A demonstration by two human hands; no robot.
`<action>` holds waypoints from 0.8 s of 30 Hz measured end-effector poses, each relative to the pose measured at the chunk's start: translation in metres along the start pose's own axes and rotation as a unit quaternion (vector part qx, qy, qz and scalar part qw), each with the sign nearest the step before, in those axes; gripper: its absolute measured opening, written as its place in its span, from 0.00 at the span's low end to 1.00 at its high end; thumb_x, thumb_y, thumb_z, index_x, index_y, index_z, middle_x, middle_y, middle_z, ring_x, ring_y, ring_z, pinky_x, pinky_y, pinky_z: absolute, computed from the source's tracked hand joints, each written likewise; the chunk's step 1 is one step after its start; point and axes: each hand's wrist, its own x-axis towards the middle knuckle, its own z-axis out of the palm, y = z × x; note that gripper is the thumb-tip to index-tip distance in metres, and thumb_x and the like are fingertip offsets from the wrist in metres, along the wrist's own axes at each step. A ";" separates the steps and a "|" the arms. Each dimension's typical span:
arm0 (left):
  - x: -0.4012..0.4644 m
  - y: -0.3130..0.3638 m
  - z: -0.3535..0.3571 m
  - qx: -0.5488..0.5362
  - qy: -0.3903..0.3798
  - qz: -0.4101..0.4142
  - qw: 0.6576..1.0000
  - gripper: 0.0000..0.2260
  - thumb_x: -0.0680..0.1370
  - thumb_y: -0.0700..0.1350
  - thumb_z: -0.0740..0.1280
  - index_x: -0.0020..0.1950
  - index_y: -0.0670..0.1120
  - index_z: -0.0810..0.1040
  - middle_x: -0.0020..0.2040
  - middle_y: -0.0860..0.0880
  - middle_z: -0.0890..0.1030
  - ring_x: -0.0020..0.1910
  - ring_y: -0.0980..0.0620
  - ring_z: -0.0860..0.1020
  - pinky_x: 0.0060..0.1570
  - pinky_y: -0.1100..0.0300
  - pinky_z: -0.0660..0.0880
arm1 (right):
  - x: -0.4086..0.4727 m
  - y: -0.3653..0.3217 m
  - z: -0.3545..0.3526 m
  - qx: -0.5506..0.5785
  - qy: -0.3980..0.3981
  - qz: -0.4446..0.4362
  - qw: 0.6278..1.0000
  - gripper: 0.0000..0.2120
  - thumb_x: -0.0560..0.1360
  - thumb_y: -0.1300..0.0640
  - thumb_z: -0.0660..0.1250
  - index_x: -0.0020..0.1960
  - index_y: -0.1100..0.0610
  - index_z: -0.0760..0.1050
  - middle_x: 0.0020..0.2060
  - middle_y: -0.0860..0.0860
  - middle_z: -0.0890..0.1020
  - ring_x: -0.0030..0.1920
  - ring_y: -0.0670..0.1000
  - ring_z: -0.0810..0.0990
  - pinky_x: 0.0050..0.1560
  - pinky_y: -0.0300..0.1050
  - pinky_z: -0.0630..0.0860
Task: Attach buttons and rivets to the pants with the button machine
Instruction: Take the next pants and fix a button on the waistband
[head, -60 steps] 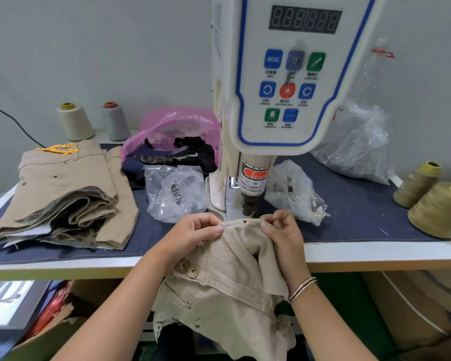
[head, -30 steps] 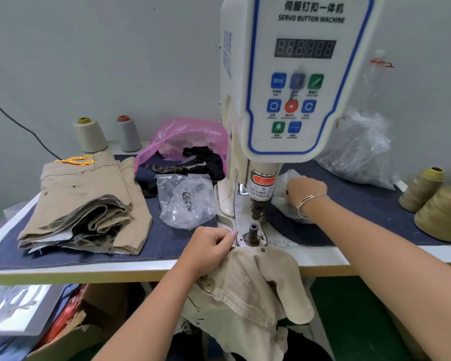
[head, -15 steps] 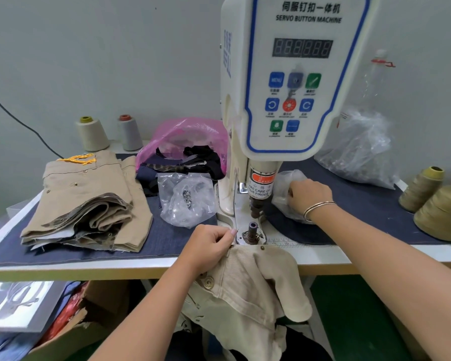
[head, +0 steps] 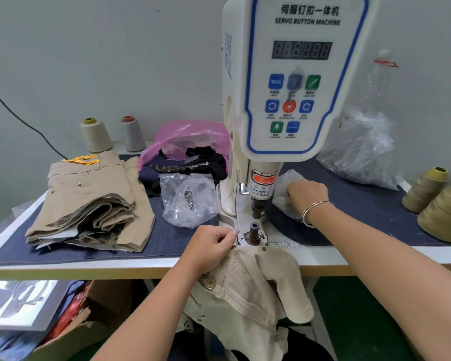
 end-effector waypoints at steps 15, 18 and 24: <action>0.000 -0.002 0.000 0.002 0.008 0.004 1.000 0.25 0.81 0.43 0.63 0.25 0.51 0.57 0.22 0.54 0.59 0.25 0.57 0.58 0.29 0.63 0.56 | -0.011 0.013 0.026 0.000 0.209 -0.092 0.974 0.09 0.78 0.58 0.59 0.55 0.52 0.75 0.47 0.50 0.79 0.50 0.55 0.79 0.43 0.44 0.67; 0.000 -0.002 0.000 0.000 0.007 0.002 1.000 0.25 0.81 0.44 0.62 0.25 0.51 0.58 0.21 0.55 0.60 0.25 0.57 0.59 0.29 0.65 0.57 | -0.015 0.018 0.024 0.089 0.203 -0.093 0.971 0.06 0.77 0.55 0.60 0.48 0.52 0.76 0.37 0.50 0.74 0.42 0.55 0.76 0.40 0.44 0.67; 0.001 -0.002 0.000 0.001 0.008 0.004 1.000 0.25 0.80 0.44 0.63 0.26 0.51 0.57 0.22 0.55 0.59 0.25 0.57 0.58 0.29 0.64 0.56 | -0.046 0.041 0.020 0.383 0.225 -0.073 0.893 0.08 0.75 0.54 0.67 0.36 0.50 0.78 0.34 0.50 0.81 0.40 0.55 0.79 0.42 0.50 0.77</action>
